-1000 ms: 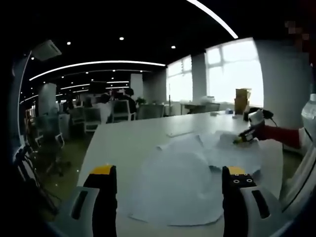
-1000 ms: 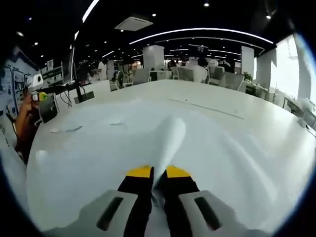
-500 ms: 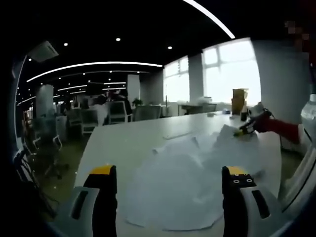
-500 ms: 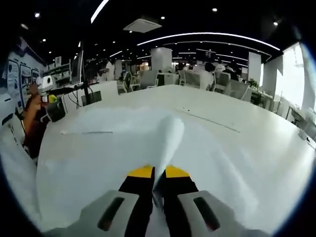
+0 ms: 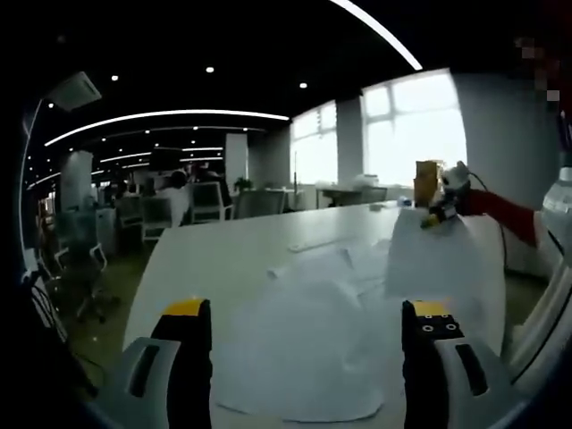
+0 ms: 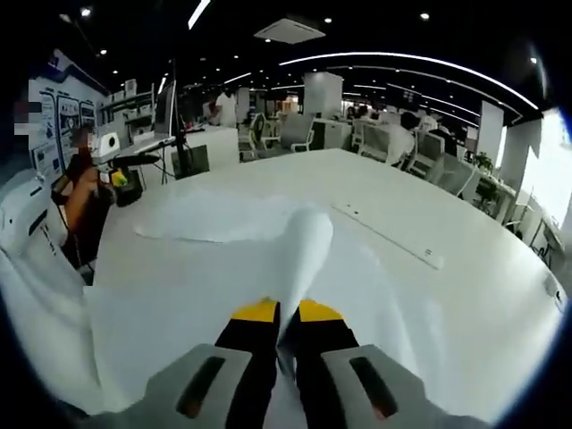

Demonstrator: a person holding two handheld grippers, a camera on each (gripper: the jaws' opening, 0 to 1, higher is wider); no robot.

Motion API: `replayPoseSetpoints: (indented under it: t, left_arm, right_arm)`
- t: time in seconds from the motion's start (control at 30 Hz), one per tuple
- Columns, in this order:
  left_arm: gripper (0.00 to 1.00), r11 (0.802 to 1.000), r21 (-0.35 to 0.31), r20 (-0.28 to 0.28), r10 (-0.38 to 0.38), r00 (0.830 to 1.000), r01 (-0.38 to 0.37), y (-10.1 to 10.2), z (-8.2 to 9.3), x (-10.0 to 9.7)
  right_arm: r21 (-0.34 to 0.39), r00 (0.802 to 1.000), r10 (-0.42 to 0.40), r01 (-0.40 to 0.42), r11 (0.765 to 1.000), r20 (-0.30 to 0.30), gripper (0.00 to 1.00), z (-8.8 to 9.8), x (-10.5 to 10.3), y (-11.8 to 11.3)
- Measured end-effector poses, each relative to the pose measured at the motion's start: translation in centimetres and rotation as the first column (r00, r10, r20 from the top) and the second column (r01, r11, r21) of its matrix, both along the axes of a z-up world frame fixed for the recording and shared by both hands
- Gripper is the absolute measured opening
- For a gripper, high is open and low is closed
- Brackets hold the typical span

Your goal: Organize the stack of printing papers by aligning and flattening the scattered papers on the table

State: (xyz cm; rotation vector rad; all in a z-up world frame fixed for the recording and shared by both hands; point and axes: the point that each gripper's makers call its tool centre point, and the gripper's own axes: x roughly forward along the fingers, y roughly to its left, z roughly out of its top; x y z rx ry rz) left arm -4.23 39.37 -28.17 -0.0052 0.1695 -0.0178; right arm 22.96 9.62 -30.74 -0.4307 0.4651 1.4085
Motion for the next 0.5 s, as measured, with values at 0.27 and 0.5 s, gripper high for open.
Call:
replayPoseSetpoints:
  t: [0.27, 0.5]
  left_arm:
    - [0.90, 1.000, -0.005, -0.003, 0.000, 1.000, 0.000, -0.1, 0.0, 0.0]
    - [0.90, 1.000, -0.027, -0.002, -0.009, 1.000, 0.009, -0.7, -0.3, 0.3]
  right_arm:
    - [0.006, 0.989, 0.148, -0.148, 0.989, -0.024, 0.02, 1.8, -1.4, 1.6]
    - [0.017, 0.963, 0.264, -0.264, 0.964, -0.052, 0.02, 2.7, -2.6, 3.2]
